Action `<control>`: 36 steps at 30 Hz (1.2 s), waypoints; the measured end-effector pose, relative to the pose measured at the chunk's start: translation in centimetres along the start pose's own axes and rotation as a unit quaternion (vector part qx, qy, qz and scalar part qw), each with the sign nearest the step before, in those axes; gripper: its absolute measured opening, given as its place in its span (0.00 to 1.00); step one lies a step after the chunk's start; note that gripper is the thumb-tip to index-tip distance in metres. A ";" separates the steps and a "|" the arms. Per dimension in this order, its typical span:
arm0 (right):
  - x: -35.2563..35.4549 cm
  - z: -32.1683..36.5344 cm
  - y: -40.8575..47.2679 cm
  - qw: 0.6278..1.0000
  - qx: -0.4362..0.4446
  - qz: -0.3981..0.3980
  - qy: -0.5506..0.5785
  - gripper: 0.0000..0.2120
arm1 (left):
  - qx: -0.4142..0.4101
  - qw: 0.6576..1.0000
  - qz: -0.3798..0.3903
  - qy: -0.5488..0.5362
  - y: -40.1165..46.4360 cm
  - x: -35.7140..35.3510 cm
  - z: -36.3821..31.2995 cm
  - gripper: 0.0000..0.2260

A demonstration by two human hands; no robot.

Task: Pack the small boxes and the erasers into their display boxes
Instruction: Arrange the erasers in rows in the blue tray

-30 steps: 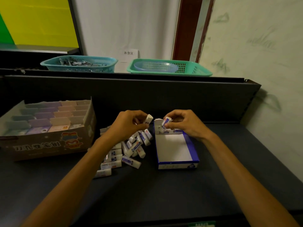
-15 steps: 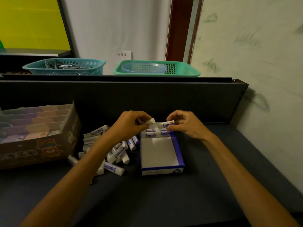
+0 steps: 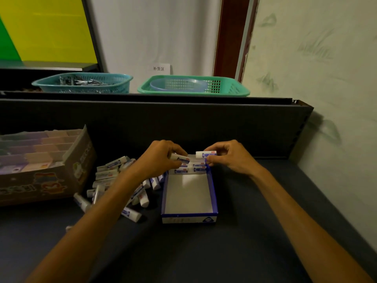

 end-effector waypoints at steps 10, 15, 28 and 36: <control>0.0 -0.3 0.4 0.995 0.026 0.015 -0.094 0.10 | -0.004 0.999 0.005 0.035 0.1 -0.9 0.4 0.14; -0.3 -0.2 0.5 0.995 0.031 0.005 -0.098 0.12 | 0.001 0.996 0.014 0.090 0.3 -1.5 1.3 0.13; -2.4 0.5 0.7 0.992 0.021 -0.011 -0.120 0.10 | -0.026 0.986 0.058 0.153 0.4 -2.3 1.4 0.10; -2.6 0.8 0.7 0.981 0.018 0.000 -0.194 0.11 | -0.040 0.972 0.044 0.228 0.2 -2.6 1.1 0.11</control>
Point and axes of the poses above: each hand's wrist, its own y-axis towards the middle knuckle, its own x-axis out of the back of the hand, z = x × y, the point moved 1 cm from there along y, towards the middle knuckle, and after that the axes turned 2 degrees about z, right-handed, at the moved point
